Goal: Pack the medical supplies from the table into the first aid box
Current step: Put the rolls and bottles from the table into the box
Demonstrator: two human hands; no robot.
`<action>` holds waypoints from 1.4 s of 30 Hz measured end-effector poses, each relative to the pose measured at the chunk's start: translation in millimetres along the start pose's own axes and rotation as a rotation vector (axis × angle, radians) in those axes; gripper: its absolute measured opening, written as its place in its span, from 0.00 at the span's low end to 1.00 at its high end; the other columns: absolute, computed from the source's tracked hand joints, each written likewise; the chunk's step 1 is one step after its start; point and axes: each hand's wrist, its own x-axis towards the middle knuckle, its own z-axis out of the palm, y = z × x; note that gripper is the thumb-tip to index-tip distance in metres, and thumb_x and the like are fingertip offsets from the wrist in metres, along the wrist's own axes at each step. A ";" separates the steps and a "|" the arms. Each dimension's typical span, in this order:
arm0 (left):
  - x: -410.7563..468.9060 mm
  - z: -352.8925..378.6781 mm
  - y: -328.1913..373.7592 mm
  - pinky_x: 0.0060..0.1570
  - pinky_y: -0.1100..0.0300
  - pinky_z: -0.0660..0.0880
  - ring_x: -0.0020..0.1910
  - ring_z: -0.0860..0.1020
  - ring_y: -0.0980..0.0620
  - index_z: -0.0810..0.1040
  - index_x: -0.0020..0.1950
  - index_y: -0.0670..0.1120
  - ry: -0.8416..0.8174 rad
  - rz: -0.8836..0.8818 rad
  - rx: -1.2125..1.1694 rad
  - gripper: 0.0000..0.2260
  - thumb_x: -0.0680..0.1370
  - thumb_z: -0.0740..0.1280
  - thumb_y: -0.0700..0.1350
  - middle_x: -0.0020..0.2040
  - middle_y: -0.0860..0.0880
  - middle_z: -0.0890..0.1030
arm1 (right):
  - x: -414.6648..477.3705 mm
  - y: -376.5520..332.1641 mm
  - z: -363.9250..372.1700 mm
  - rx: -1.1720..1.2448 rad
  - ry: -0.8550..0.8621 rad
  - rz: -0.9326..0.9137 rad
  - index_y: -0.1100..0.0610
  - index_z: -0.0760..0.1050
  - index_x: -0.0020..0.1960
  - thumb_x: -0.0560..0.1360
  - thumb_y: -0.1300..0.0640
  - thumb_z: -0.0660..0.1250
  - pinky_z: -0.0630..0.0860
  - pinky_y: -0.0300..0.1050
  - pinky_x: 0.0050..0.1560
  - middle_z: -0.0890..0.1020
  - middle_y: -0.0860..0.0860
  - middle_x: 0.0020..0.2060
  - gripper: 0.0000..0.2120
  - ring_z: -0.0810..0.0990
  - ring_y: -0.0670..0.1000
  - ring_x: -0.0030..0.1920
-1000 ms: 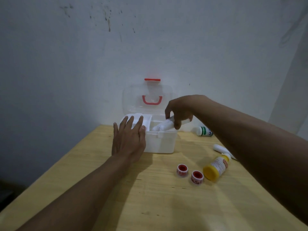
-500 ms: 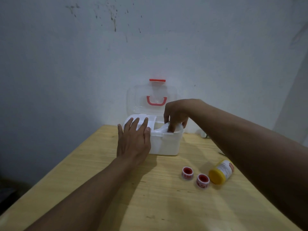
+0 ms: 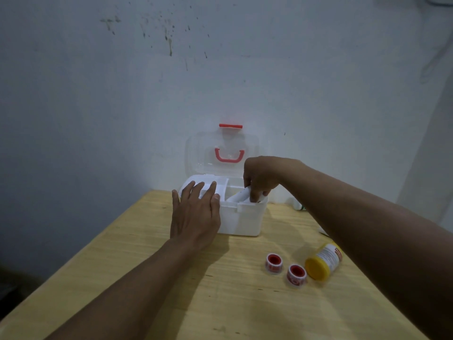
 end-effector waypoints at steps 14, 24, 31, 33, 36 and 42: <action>0.6 -1.0 -0.3 0.75 0.41 0.46 0.76 0.57 0.50 0.66 0.75 0.54 -0.016 -0.008 0.018 0.26 0.80 0.44 0.56 0.74 0.50 0.68 | 17.1 3.6 27.0 0.243 0.044 -0.033 0.60 0.83 0.55 0.76 0.62 0.68 0.81 0.46 0.54 0.84 0.54 0.50 0.10 0.82 0.54 0.50; 1.0 -9.0 8.2 0.74 0.37 0.39 0.78 0.52 0.48 0.63 0.76 0.55 -0.034 0.017 0.154 0.26 0.80 0.42 0.57 0.76 0.50 0.65 | -9.4 24.4 12.4 0.497 0.121 -0.013 0.63 0.82 0.56 0.78 0.68 0.61 0.83 0.42 0.45 0.85 0.58 0.49 0.12 0.85 0.53 0.49; -1.6 -5.5 32.0 0.72 0.35 0.38 0.79 0.49 0.46 0.60 0.78 0.57 -0.089 0.106 0.202 0.25 0.82 0.42 0.58 0.78 0.47 0.62 | -61.1 57.0 5.2 0.142 0.245 0.015 0.57 0.81 0.63 0.78 0.50 0.66 0.73 0.49 0.63 0.82 0.52 0.61 0.17 0.78 0.54 0.61; -3.6 -0.5 31.5 0.73 0.35 0.37 0.79 0.49 0.45 0.57 0.78 0.58 -0.120 0.120 0.235 0.25 0.82 0.40 0.59 0.79 0.46 0.60 | -76.1 68.9 9.2 0.105 0.214 0.068 0.57 0.79 0.65 0.79 0.47 0.64 0.72 0.50 0.63 0.80 0.52 0.63 0.19 0.77 0.55 0.62; -5.0 2.5 25.8 0.73 0.36 0.39 0.79 0.51 0.45 0.56 0.78 0.59 -0.104 0.134 0.273 0.25 0.82 0.40 0.59 0.79 0.45 0.60 | -90.8 87.4 18.5 0.044 0.182 0.151 0.58 0.78 0.66 0.80 0.49 0.62 0.72 0.50 0.63 0.79 0.54 0.64 0.19 0.77 0.56 0.62; -4.4 2.2 24.3 0.73 0.36 0.42 0.78 0.53 0.44 0.58 0.77 0.60 -0.097 0.144 0.274 0.24 0.82 0.41 0.59 0.78 0.45 0.60 | -112.5 124.7 34.5 -0.012 0.062 0.330 0.58 0.76 0.67 0.76 0.63 0.66 0.75 0.46 0.51 0.80 0.57 0.62 0.19 0.79 0.58 0.62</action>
